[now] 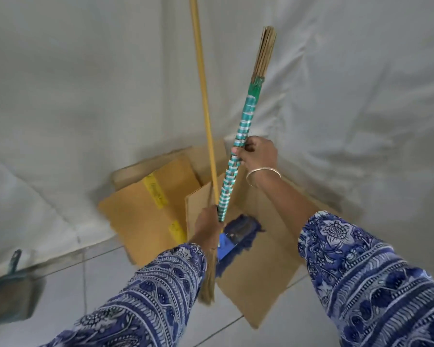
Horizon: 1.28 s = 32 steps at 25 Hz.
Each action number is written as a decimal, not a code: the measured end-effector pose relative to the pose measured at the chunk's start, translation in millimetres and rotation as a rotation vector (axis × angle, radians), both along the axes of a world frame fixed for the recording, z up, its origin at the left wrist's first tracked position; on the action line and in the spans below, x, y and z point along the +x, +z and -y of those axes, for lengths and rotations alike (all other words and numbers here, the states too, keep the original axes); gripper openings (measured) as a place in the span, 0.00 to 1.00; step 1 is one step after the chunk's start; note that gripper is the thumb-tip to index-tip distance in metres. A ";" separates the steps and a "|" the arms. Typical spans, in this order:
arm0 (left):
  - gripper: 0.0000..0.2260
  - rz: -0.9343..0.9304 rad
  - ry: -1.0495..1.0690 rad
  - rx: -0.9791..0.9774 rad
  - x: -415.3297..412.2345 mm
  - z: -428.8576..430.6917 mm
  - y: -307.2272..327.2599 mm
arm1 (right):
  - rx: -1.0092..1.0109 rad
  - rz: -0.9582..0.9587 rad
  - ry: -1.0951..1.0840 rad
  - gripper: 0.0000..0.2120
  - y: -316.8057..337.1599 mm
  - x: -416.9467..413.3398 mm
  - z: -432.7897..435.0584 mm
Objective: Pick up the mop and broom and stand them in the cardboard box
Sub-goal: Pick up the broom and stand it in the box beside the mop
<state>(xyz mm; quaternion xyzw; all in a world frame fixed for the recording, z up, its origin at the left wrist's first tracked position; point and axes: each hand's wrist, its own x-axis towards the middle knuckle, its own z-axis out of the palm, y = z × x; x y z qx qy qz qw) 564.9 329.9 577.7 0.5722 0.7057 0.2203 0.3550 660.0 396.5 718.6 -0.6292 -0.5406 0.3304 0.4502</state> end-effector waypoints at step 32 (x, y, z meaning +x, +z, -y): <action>0.10 0.003 0.453 -0.323 228.3 -466.8 -321.4 | -0.299 0.120 0.378 0.13 -349.1 179.9 -538.3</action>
